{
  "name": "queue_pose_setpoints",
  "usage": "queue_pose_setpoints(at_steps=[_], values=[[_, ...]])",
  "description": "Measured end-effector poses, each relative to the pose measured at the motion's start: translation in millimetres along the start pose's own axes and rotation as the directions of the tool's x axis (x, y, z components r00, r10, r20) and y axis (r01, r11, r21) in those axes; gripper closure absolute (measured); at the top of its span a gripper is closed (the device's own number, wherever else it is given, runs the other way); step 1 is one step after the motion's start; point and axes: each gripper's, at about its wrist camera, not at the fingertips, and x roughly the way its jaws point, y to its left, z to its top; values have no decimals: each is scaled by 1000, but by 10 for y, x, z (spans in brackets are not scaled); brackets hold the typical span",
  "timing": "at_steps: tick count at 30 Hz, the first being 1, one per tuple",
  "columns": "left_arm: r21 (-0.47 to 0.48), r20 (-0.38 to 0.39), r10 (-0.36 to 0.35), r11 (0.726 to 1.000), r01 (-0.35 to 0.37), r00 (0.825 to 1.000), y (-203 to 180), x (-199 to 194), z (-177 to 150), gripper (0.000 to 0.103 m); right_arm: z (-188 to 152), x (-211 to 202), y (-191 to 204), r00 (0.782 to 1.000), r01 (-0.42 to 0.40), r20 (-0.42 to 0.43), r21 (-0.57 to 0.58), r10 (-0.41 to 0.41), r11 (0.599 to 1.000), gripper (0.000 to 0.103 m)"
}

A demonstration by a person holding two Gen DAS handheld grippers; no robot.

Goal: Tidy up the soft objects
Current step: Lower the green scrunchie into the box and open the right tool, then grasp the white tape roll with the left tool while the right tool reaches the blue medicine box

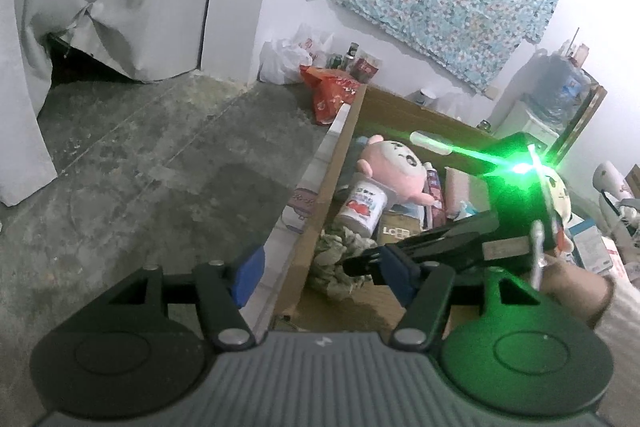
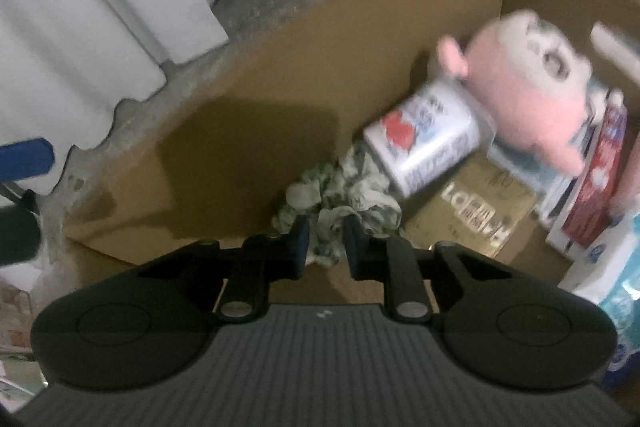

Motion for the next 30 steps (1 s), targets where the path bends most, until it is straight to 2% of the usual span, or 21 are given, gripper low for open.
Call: queue_pose_setpoints(at_steps=[2,4,6,10,12,14,16,20,23,27,30], values=[[7,21,-13,1000,13,1000,-85,-104,-1,37,-45,-242,0,999,-19,33,-2,19,1000,70],[19,57,-39,999,38,998,-183,-223,-21,33,-85,-552,-65,995,-27,100,19,25,999,69],[38,81,-64,997,61,995,-314,-318,-67,32,-251,-958,-154,980,-68,194,71,53,995,67],[102,92,-134,987,125,987,-708,-429,-220,31,-829,-1865,-388,917,-140,392,135,77,981,60],[132,80,-172,978,161,982,-928,-435,-307,31,-1219,-2308,-499,885,-131,462,152,47,980,58],[167,57,-210,966,198,976,-1198,-412,-384,29,-1649,-2627,-641,864,-117,504,173,14,978,56],[205,31,-252,949,240,967,-1469,-380,-448,26,-1976,-2849,-791,853,-110,521,220,-22,969,55],[263,9,-300,921,287,954,-1965,-307,-567,26,-2740,-3225,-1217,832,-44,530,354,-162,934,55],[296,-25,-319,903,312,947,-2280,-228,-651,26,-3220,-3270,-1508,833,-18,499,459,-241,888,55],[351,-74,-321,878,326,944,-2640,-132,-727,26,-3617,-3192,-1841,829,16,464,539,-313,842,55],[382,-101,-320,862,334,942,-2872,-41,-759,26,-3783,-3168,-2019,825,32,452,561,-339,827,55]])
